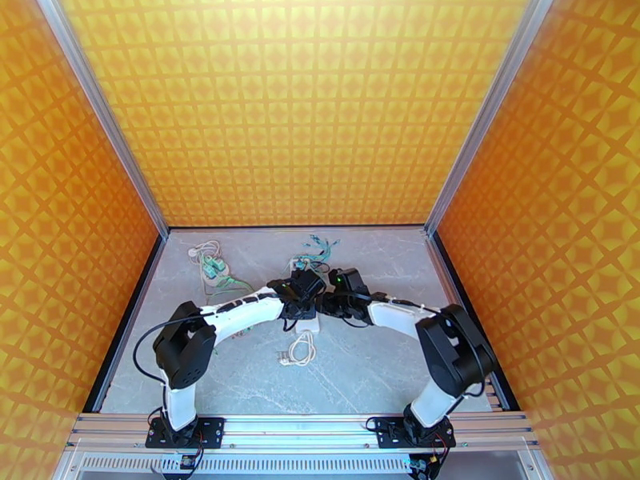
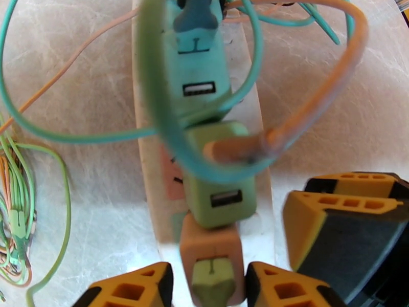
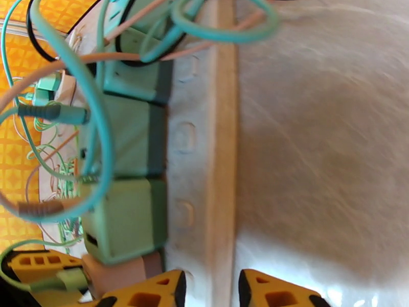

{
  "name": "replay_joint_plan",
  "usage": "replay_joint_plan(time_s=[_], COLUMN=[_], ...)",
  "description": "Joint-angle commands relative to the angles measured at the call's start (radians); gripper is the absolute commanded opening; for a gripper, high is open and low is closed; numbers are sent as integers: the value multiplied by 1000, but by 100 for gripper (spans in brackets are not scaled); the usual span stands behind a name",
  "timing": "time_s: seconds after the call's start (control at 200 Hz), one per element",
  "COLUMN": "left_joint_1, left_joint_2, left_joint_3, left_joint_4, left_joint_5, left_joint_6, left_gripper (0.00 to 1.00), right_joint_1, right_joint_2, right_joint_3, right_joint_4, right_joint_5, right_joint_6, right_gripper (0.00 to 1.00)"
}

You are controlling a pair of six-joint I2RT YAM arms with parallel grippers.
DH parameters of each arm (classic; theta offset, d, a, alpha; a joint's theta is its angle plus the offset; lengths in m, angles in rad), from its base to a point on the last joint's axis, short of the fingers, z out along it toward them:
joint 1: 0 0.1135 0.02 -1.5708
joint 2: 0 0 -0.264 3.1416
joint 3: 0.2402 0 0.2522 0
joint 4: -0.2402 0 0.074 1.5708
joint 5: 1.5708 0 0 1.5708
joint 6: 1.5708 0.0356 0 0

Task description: Pull the plug off the socket

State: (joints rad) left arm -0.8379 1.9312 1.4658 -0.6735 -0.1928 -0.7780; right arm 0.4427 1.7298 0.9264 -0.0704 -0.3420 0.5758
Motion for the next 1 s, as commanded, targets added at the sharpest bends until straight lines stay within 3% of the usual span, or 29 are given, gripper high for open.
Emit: replay_joint_plan(time_s=[0.0, 0.385, 0.595, 0.845, 0.995], left_joint_1=[15, 15, 14, 24, 20], left_joint_2=[32, 31, 16, 20, 4], left_joint_3=[31, 36, 54, 65, 86], left_joint_4=[-10, -16, -23, -46, -35], left_joint_5=[-32, -31, -31, -32, -32], left_joint_6=[31, 44, 57, 68, 108], left_gripper=[38, 25, 20, 13, 13], right_joint_1=[-4, -6, -6, -4, -5], right_joint_2=[49, 162, 155, 112, 145], right_joint_3=[43, 76, 42, 11, 31], right_joint_4=[27, -32, -69, -82, -136], right_joint_5=[-52, -49, -7, -59, -13], right_joint_6=[18, 14, -3, -27, -49], right_gripper=[34, 29, 27, 30, 28])
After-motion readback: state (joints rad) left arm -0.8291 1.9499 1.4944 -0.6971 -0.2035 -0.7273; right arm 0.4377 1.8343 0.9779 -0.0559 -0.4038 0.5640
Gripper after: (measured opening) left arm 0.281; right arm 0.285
